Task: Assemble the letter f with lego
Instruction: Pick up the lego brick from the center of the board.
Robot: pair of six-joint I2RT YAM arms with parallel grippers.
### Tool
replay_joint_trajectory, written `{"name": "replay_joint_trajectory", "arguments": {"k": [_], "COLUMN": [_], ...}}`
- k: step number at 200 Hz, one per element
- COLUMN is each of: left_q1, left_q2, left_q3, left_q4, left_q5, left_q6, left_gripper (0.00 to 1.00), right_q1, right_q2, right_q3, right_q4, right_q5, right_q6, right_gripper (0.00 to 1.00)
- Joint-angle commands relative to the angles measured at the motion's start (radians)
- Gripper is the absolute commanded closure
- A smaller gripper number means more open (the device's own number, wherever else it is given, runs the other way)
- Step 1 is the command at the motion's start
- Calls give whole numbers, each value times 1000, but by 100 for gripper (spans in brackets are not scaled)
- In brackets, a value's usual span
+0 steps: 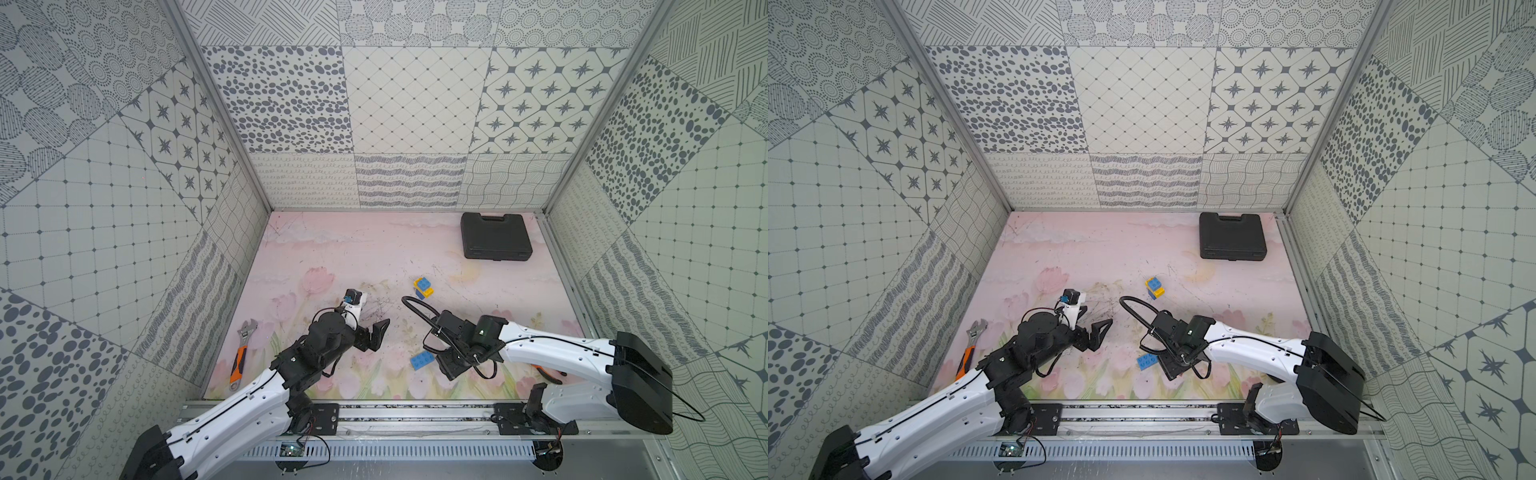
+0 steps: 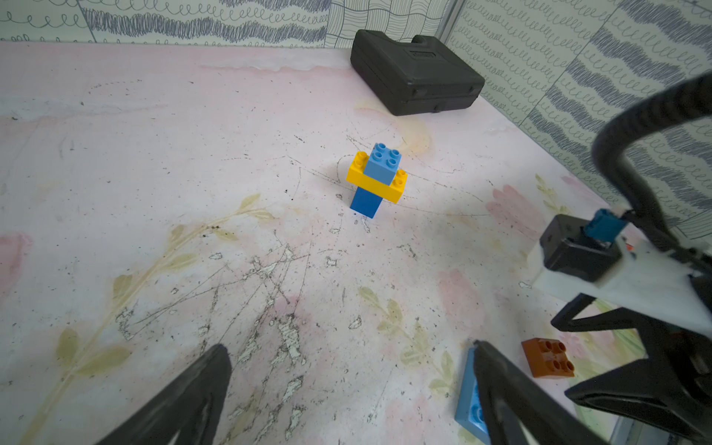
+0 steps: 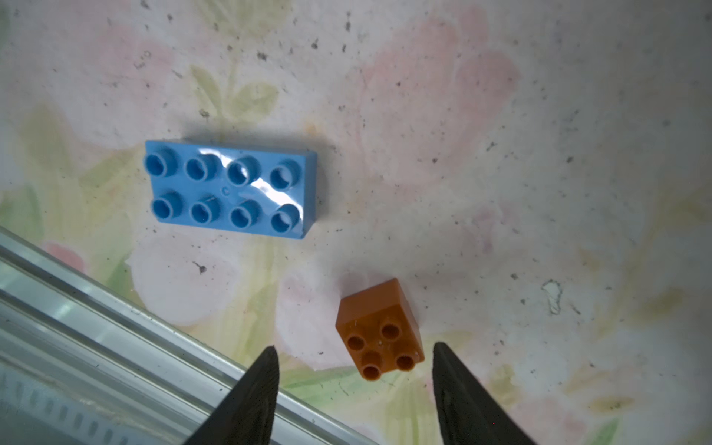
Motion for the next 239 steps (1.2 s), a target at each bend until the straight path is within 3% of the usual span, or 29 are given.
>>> {"name": "replay_joint_trajectory", "arguments": {"k": [1, 41, 90, 202, 239], "left_q1": [1, 1, 1, 0, 1], "left_q2": [-31, -105, -218, -209, -198], "left_q3": [16, -9, -11, -9, -10], "left_q4": [-34, -20, -91, -91, -95], "left_q5": [31, 110, 73, 79, 69], "left_q6": [21, 54, 72, 75, 67], "left_gripper": [1, 1, 1, 1, 1], "right_q1": [5, 5, 6, 16, 17], "right_q2": [12, 35, 52, 18, 31], "right_q3": [-13, -22, -25, -71, -66], "right_q4": [70, 70, 62, 39, 37], "right_q5": [25, 5, 22, 29, 34], "right_q6": [30, 34, 49, 112, 113], "right_gripper": [35, 36, 38, 42, 49]}}
